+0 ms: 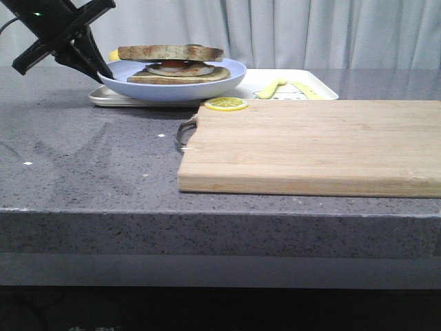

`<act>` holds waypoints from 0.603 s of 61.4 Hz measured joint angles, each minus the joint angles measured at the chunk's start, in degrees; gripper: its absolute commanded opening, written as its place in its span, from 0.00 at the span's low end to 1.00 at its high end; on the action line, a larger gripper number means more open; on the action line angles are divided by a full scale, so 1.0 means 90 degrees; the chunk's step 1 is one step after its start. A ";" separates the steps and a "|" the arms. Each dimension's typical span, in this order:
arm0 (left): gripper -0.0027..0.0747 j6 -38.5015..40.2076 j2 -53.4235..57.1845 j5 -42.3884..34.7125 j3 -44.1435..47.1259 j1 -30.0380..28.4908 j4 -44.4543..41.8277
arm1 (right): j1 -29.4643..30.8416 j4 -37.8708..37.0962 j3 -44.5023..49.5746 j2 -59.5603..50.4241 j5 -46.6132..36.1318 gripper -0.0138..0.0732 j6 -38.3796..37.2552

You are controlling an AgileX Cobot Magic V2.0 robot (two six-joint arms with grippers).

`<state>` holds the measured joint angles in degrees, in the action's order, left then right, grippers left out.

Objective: Place bread and move sandwich to tray
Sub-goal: 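Lower the plate onto the white tray and release with the left gripper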

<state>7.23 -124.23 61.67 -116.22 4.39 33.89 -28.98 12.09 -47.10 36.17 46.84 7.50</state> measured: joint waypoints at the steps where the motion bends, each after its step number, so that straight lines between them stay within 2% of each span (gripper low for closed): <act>1: 0.23 0.0000 0.0000 0.0000 -0.0004 0.0000 0.0000 | 0.0000 0.0000 0.0000 0.0000 0.0000 0.57 0.0000; 8: 0.30 0.0000 0.0000 0.0000 -0.0029 0.0000 0.0029 | 0.0000 0.0000 0.0000 0.0000 0.0000 0.57 0.0000; 24: 0.30 -0.0544 0.0072 0.0146 -0.0043 0.0000 0.0054 | 0.0000 0.0000 0.0000 0.0000 0.0004 0.57 0.0000; 37: 0.29 -0.1244 0.0664 0.0433 -0.0043 0.0000 0.0066 | 0.0000 0.0000 0.0000 0.0000 0.0004 0.57 0.0000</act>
<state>-3.96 -118.25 65.57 -116.61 4.39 34.49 -28.98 12.09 -47.10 36.17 46.87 7.50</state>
